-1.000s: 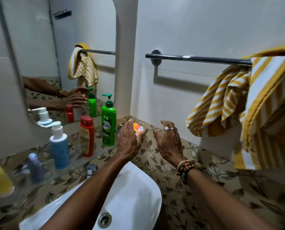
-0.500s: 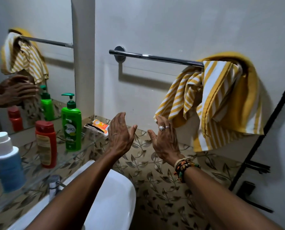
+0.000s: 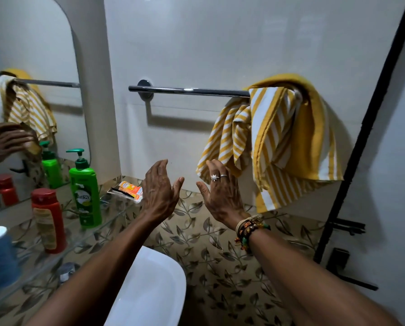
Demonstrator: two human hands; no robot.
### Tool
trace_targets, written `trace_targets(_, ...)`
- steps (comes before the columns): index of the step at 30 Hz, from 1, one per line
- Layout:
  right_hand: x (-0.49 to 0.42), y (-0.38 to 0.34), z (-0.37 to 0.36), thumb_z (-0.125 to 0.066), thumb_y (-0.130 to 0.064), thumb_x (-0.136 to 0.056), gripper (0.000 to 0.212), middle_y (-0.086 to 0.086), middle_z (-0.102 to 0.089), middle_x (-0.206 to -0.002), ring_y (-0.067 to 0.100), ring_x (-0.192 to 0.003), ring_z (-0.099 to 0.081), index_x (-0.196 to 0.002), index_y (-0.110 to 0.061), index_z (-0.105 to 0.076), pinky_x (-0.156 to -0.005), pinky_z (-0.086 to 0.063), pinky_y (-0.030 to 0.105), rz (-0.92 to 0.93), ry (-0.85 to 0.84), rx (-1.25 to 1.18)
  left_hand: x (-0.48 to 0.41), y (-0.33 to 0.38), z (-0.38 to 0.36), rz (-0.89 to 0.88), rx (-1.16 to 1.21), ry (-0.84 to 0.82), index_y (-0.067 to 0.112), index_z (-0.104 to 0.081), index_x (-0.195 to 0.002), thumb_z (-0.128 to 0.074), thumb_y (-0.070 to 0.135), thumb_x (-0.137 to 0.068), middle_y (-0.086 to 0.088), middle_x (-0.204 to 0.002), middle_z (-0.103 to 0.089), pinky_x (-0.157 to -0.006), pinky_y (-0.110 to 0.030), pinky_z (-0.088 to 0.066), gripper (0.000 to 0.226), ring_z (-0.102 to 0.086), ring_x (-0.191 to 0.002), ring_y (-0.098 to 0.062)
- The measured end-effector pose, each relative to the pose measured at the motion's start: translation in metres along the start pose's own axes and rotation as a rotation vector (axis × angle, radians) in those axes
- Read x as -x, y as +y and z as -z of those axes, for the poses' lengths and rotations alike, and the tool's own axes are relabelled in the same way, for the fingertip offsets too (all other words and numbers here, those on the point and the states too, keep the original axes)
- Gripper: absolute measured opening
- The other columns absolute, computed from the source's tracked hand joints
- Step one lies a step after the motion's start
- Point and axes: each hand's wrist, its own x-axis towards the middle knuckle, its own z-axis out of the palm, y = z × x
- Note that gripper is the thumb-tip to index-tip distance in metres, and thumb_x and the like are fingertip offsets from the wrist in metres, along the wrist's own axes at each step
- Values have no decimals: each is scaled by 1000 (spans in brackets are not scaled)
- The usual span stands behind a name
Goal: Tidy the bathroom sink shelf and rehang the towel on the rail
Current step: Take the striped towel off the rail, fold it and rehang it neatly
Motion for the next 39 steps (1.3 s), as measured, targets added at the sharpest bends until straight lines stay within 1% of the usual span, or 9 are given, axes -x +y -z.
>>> trace_targets(7,-1,21,22,-55,-44,-96,49,12,-57,-129,28,-114,-53,-131,-11,-55,-102,-41,37,78,79,-8,3,40,-10,-7,-9,19,5,-38,-143,-58,38,-93,-17,-142,-43,-101,-47,-37,63,-42,-128,-33)
trace_targets(13,8,44,34,-59,-44,-94,50,14,-60,-124,30,-107,-57,-129,-8,-57,-96,-48,41,119,106,-25,7,67,-16,-7,-39,39,5,-38,-143,-59,37,-93,-17,-142,-44,-101,-47,-37,63,-43,-128,-33)
trace_targets(16,20,62,44,-55,-44,-95,50,13,-59,-126,31,-115,-53,-131,-9,-57,-103,-44,41,152,67,-51,14,83,-21,-5,-52,31,6,-37,-144,-58,37,-93,-16,-143,-43,-101,-47,-37,63,-42,-129,-33)
trace_targets(19,37,84,51,-47,-34,-99,48,11,-56,-117,30,-123,-47,-134,-3,-54,-106,-37,35,174,-133,-105,19,101,-28,-16,-30,29,6,-37,-143,-58,36,-93,-15,-142,-43,-101,-46,-36,62,-43,-128,-33)
trace_targets(24,40,96,64,-57,-40,-96,51,13,-58,-130,29,-116,-54,-136,-10,-54,-103,-44,40,174,38,-86,19,133,-39,-33,-25,13,7,-35,-143,-51,41,-96,-15,-142,-42,-101,-47,-39,60,-44,-125,-32)
trace_targets(28,48,110,76,-65,-33,-92,47,15,-62,-123,30,-107,-60,-131,-7,-58,-94,-52,38,185,132,-70,19,156,-44,-33,44,22,8,-36,-143,-46,42,-98,-16,-140,-43,-101,-47,-37,57,-44,-124,-33)
trace_targets(32,48,116,93,-54,-37,-96,45,14,-63,-121,30,-103,-61,-130,-7,-58,-88,-53,37,140,172,-49,16,173,-48,-60,143,33,11,-38,-142,-39,48,-99,-13,-137,-46,-104,-46,-36,57,-45,-125,-31)
trace_targets(36,44,120,107,-56,-34,-95,37,17,-63,-111,33,-93,-61,-118,-5,-62,-79,-55,40,21,241,-5,7,186,-48,-100,278,32,13,-41,-138,-28,65,-94,-12,-132,-49,-100,-44,-41,69,-48,-120,-27)
trace_targets(39,39,126,117,-62,-29,-92,37,21,-62,-113,38,-97,-61,-116,-2,-62,-83,-56,43,-11,269,51,-3,197,-49,-115,385,43,15,-43,-134,-27,70,-89,-5,-122,-50,-96,-39,-42,73,-48,-111,-19)
